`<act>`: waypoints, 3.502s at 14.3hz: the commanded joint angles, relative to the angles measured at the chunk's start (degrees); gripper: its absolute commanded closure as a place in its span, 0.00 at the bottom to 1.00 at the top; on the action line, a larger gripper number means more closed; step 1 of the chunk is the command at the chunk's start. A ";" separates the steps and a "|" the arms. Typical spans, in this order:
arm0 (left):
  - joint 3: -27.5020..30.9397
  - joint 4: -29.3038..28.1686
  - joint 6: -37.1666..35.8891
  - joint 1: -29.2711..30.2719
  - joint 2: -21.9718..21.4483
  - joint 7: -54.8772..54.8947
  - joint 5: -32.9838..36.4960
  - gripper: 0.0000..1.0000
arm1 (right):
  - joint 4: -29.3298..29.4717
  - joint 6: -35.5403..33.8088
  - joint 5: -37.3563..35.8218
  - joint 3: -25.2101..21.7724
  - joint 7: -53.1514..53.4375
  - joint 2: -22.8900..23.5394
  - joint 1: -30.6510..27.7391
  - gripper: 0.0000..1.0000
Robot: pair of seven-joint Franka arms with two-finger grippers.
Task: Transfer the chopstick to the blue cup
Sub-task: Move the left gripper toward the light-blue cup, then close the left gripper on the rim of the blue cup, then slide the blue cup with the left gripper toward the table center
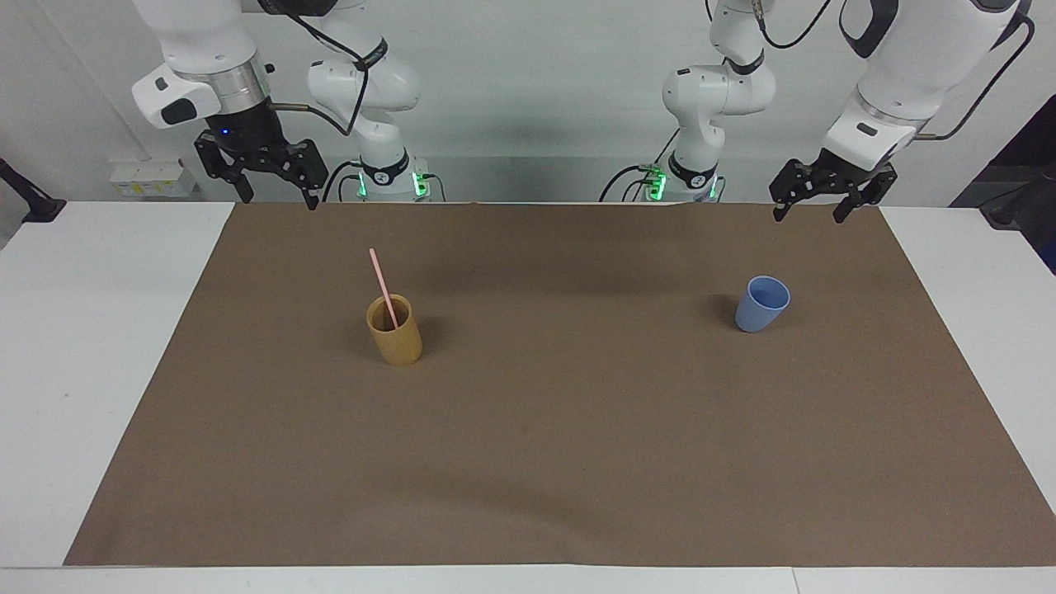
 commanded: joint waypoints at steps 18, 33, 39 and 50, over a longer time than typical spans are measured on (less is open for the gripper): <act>1.31 -42.15 43.08 6.99 -3.06 9.88 0.32 0.00 | 0.26 -0.63 1.31 0.28 -3.39 0.13 -0.69 0.00; 1.31 -38.74 41.53 8.75 -0.42 11.20 0.32 1.00 | 0.26 -0.63 1.22 0.28 -3.39 0.13 -0.69 0.00; 0.96 -29.70 32.66 7.34 1.78 8.84 -2.04 1.00 | 0.26 -0.63 1.22 0.28 -3.39 0.13 -0.69 0.00; 0.60 -27.14 32.54 -18.65 1.25 -27.36 -2.31 1.00 | 0.26 -0.63 1.22 0.28 -3.39 0.13 -0.69 0.00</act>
